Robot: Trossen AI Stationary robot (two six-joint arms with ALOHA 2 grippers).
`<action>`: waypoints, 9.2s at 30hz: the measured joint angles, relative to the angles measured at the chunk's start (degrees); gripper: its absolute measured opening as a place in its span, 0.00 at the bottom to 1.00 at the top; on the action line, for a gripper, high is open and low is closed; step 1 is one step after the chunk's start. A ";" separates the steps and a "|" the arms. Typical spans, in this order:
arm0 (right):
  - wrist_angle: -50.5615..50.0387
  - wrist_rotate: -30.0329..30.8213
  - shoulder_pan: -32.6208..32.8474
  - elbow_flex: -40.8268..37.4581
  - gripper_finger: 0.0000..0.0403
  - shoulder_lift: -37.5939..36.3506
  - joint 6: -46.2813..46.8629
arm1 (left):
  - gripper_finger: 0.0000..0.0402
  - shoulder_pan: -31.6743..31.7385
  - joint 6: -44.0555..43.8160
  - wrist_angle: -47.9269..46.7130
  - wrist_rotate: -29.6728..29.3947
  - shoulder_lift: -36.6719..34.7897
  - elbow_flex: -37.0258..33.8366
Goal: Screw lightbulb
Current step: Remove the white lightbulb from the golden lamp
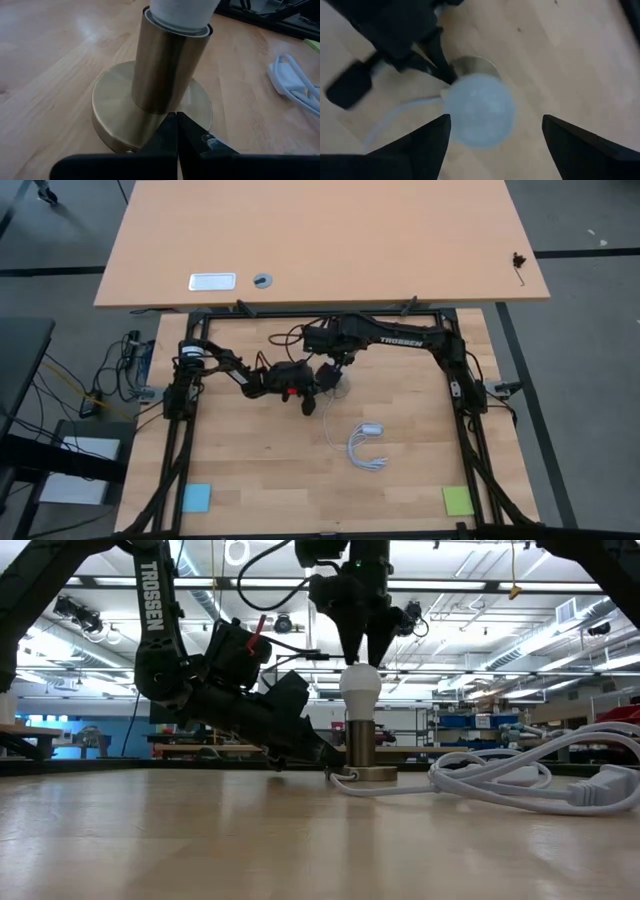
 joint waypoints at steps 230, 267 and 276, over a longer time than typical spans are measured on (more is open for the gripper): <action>5.19 -0.11 -0.24 -19.82 0.61 -19.66 -22.06 | 0.00 -0.02 0.46 0.13 2.07 -0.02 -0.33; 51.78 -34.68 -24.55 -69.11 0.61 -31.36 -30.60 | 0.00 0.38 3.56 8.89 3.52 -17.46 -17.85; 57.05 -27.94 -24.53 -69.11 0.73 -31.31 -33.42 | 0.00 1.22 3.00 10.05 3.60 -17.49 -19.23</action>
